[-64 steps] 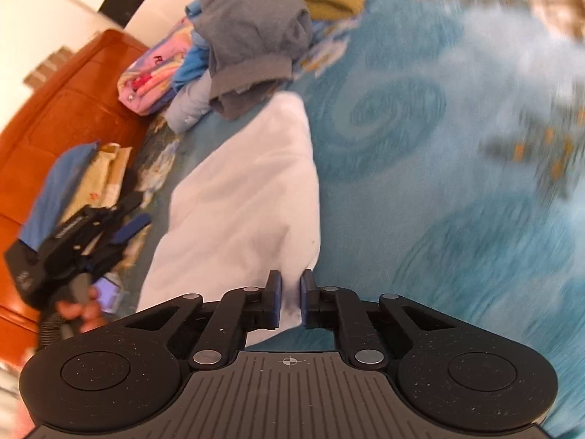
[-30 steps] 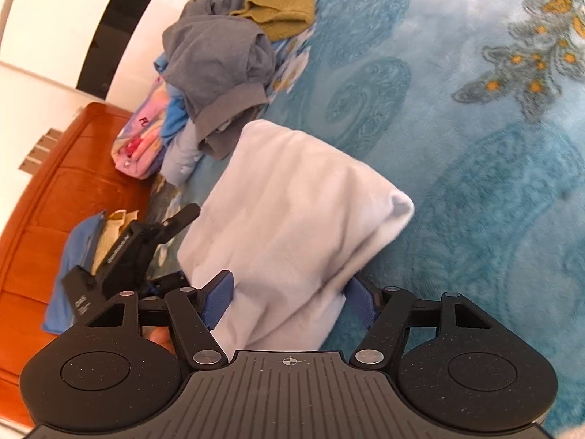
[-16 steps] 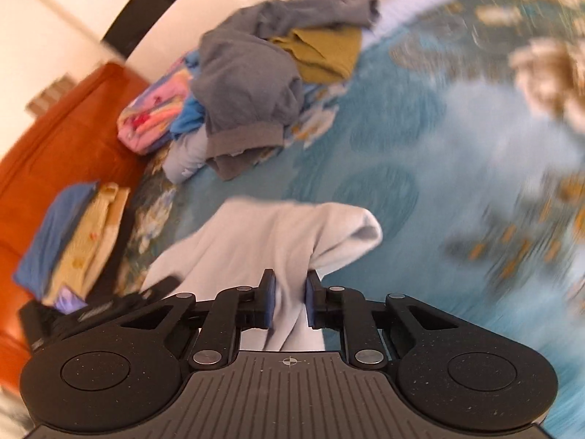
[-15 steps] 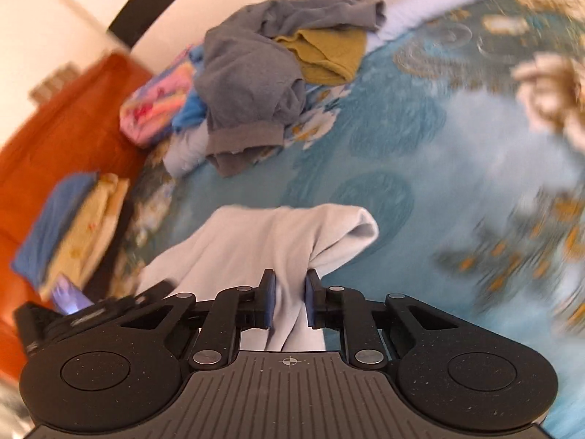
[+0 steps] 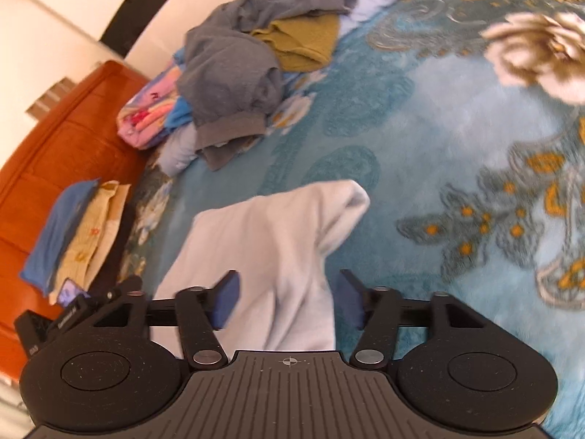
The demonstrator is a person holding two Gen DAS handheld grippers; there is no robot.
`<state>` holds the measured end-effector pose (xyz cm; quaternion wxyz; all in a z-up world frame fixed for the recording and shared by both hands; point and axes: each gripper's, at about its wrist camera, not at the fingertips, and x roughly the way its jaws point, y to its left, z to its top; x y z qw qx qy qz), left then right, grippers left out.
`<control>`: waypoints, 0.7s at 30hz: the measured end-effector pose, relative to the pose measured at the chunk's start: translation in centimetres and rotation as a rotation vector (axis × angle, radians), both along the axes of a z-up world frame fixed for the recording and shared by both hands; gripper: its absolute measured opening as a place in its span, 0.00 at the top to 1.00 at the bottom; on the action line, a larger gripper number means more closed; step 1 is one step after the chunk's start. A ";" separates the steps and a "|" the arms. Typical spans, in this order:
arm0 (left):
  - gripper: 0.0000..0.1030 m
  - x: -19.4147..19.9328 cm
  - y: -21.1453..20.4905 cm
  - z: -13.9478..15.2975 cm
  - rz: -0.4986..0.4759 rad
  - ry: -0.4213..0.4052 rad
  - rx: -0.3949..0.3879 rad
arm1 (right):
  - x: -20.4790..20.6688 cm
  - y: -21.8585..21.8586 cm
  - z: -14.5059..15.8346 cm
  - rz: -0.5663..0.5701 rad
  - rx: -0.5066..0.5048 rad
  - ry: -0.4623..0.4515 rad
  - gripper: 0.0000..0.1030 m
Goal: Fold clothes
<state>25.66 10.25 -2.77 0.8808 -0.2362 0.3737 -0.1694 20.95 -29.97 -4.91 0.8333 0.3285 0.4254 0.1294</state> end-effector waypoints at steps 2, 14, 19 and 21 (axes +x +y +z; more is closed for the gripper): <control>0.26 1.2 -0.5 -0.6 -0.026 0.017 0.012 | -0.1 0.1 -0.7 -0.030 0.013 0.012 0.38; 0.86 2.1 -1.9 -3.8 -0.123 0.103 -0.111 | 1.9 1.2 -2.9 -0.047 0.157 -0.001 0.57; 0.88 -0.7 -2.4 -3.2 -0.137 0.082 -0.167 | 3.3 0.6 -1.0 0.046 0.048 -0.032 0.81; 0.88 -1.7 -2.9 -3.5 -0.137 0.088 -0.166 | 3.7 0.2 -0.4 0.063 0.012 -0.034 0.81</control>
